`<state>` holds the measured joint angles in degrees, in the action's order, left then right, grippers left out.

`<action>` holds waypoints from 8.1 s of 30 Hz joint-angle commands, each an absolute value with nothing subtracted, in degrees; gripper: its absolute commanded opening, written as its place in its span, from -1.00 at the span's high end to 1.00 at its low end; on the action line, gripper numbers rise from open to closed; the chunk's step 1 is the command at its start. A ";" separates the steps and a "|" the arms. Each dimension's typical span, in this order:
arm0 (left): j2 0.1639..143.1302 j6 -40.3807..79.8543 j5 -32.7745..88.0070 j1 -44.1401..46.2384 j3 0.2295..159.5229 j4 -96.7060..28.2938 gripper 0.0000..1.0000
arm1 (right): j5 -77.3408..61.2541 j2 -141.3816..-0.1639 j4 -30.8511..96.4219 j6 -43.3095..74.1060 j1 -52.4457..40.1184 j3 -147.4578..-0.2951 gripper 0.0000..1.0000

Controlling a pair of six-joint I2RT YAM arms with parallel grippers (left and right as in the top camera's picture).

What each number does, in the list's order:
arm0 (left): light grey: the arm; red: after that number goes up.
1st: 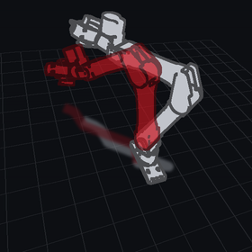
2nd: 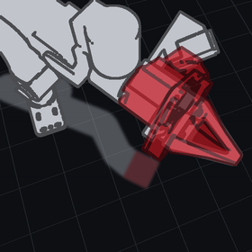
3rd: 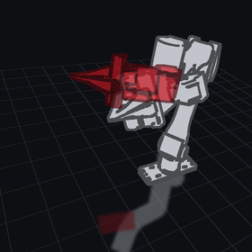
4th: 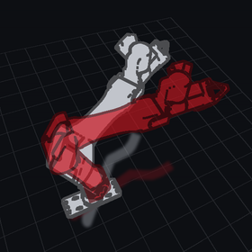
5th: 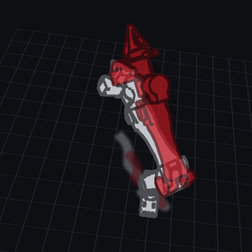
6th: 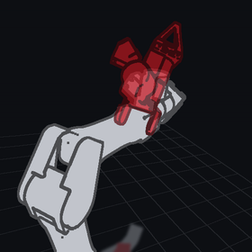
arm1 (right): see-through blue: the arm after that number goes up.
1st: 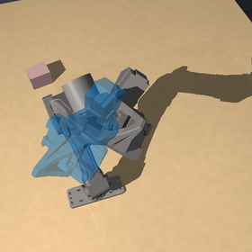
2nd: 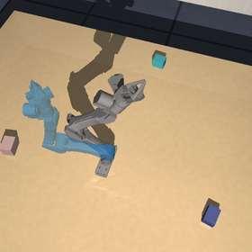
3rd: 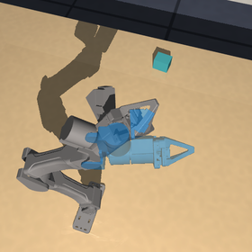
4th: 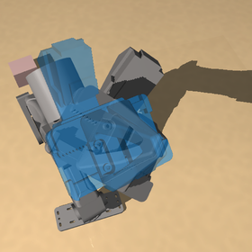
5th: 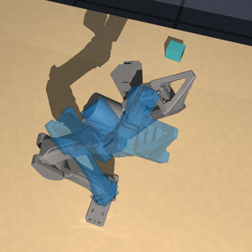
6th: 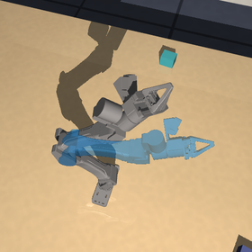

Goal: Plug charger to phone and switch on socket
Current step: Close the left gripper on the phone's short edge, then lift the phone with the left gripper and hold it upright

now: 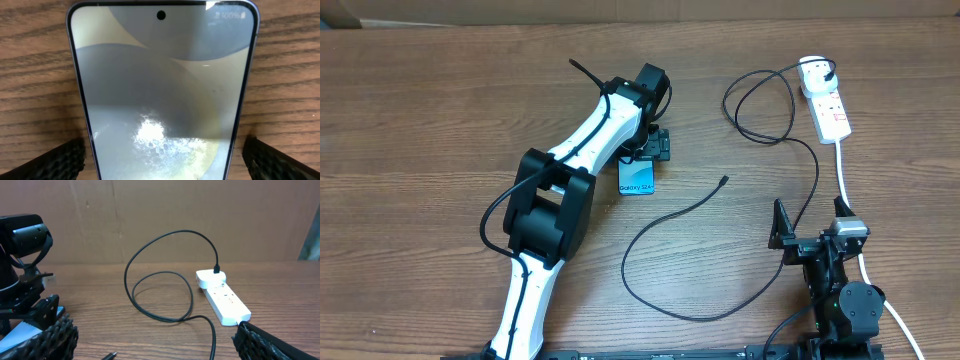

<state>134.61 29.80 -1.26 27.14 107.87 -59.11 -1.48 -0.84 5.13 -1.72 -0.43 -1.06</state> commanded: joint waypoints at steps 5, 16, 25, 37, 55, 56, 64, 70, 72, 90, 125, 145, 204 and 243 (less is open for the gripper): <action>138.12 32.80 -0.36 24.95 104.44 -58.81 -1.00 | -1.13 -0.34 4.82 -1.98 -0.62 -0.47 -1.00; 138.12 32.84 -2.07 26.57 104.38 -59.22 -0.87 | -1.15 -0.34 4.82 -1.98 -0.62 -0.47 -1.00; 138.12 33.01 0.34 26.70 104.38 -59.42 -0.90 | -1.15 -0.34 4.82 -1.98 -0.62 -0.47 -1.00; 138.12 33.50 -0.01 27.44 104.38 -59.75 -0.72 | -1.13 -0.34 4.82 -1.98 -0.62 -0.47 -1.00; 138.12 34.92 0.08 27.46 104.36 -60.18 -0.68 | -1.13 -0.34 4.82 -1.98 -0.62 -0.47 -1.00; 138.12 34.92 0.08 27.46 104.36 -60.18 -0.67 | -1.13 -0.34 4.82 -1.98 -0.62 -0.47 -1.00; 138.12 34.92 0.05 27.70 104.36 -60.16 -0.62 | -1.15 -0.34 4.82 -1.98 -0.62 -0.47 -1.00; 138.12 34.92 0.05 27.79 104.36 -60.14 -0.57 | -1.13 -0.34 4.82 -1.98 -0.62 -0.47 -1.00; 138.12 34.92 0.05 27.79 104.36 -60.14 -0.57 | -1.13 -0.34 4.82 -1.98 -0.62 -0.47 -1.00; 138.10 34.94 1.37 27.20 106.69 -61.93 -0.50 | -1.13 -0.34 4.82 -1.98 -0.62 -0.47 -1.00; 138.10 34.94 4.58 26.85 112.86 -69.23 -0.40 | -1.13 -0.34 4.82 -1.98 -0.62 -0.47 -1.00; 138.10 32.73 30.06 21.23 118.78 -75.92 -0.38 | -1.13 -0.34 4.82 -1.98 -0.62 -0.47 -1.00; 138.10 26.52 90.61 8.49 118.78 -85.52 -0.25 | -1.13 -0.34 4.82 -1.98 -0.62 -0.47 -1.00; 138.10 25.26 89.27 8.60 118.78 -83.02 -0.25 | -1.13 -0.34 4.82 -1.98 -0.62 -0.47 -1.00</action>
<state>137.91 26.55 86.98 8.62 117.36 -83.31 -1.45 -0.84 5.15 -1.74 -0.43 -1.06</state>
